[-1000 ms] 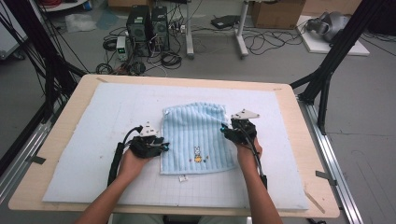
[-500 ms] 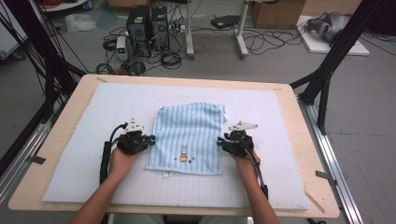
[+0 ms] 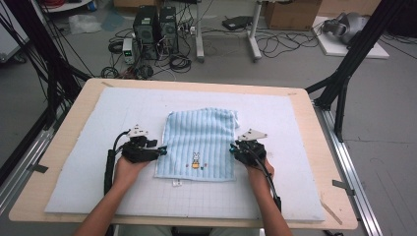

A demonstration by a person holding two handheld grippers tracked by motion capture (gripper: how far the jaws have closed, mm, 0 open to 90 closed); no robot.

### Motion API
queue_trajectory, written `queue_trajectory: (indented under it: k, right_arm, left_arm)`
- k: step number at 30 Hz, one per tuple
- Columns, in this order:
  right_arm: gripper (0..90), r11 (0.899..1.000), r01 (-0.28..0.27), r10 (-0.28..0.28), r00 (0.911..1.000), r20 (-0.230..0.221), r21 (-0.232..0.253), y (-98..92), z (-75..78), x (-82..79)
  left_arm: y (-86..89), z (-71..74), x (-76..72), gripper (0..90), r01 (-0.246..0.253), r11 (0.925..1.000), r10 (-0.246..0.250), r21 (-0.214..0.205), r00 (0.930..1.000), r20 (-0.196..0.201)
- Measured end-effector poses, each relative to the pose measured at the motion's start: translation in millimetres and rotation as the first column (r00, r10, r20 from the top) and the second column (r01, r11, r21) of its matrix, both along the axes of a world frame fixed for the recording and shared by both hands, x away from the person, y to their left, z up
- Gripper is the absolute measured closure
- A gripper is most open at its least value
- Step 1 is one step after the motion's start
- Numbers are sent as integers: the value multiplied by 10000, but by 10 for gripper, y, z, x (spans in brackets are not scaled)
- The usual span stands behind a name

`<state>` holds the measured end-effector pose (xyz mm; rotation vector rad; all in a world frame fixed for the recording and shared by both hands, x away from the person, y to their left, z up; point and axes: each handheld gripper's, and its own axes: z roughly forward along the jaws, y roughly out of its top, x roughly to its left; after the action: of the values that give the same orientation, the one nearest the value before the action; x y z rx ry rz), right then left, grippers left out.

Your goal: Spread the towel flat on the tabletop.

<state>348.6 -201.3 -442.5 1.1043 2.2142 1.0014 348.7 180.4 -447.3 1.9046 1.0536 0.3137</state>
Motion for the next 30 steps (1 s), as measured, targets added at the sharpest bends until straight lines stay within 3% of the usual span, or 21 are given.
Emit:
queue_trajectory:
  k: [2,7,10,16,17,20,22,24,30]
  right_arm:
    - [690,9990,-2,5,10000,-65,440,-22,27,-58]
    - [635,9948,-410,451,9981,-429,935,-21,72,-215]
    - [622,9927,-617,682,9959,-601,1034,-19,35,-347]
    - [611,9914,-570,665,9947,-781,1180,-28,-10,-596]
    - [616,9909,-608,711,9940,-831,1201,-23,-13,-633]
    - [669,9913,-874,981,9891,-1100,982,15,-35,-725]
    - [776,9926,-984,1053,9892,-1019,706,41,-52,-778]
    - [875,9900,-1143,1238,9849,-1213,827,33,-45,-788]
    - [881,9823,-1622,1751,9729,-1513,939,-41,-21,-896]
  left_arm:
    - [13,0,-70,455,160,9999,-160,34,9999,54]
    - [34,-38,-251,473,448,9989,-451,-142,9988,-166]
    - [11,-29,-347,482,721,9971,-724,-233,9973,-147]
    - [-67,-32,-529,476,1264,9920,-1264,12,9919,-97]
    - [-97,-42,-561,479,1401,9899,-1399,214,9901,-113]
    - [-153,-34,-639,596,1513,9838,-1546,965,9876,276]
    - [-168,-33,-690,833,1694,9793,-1740,1108,9842,330]
    - [-161,-30,-729,860,1782,9791,-1810,981,9833,205]
    - [-130,-36,-905,868,2187,9736,-2196,647,9756,64]
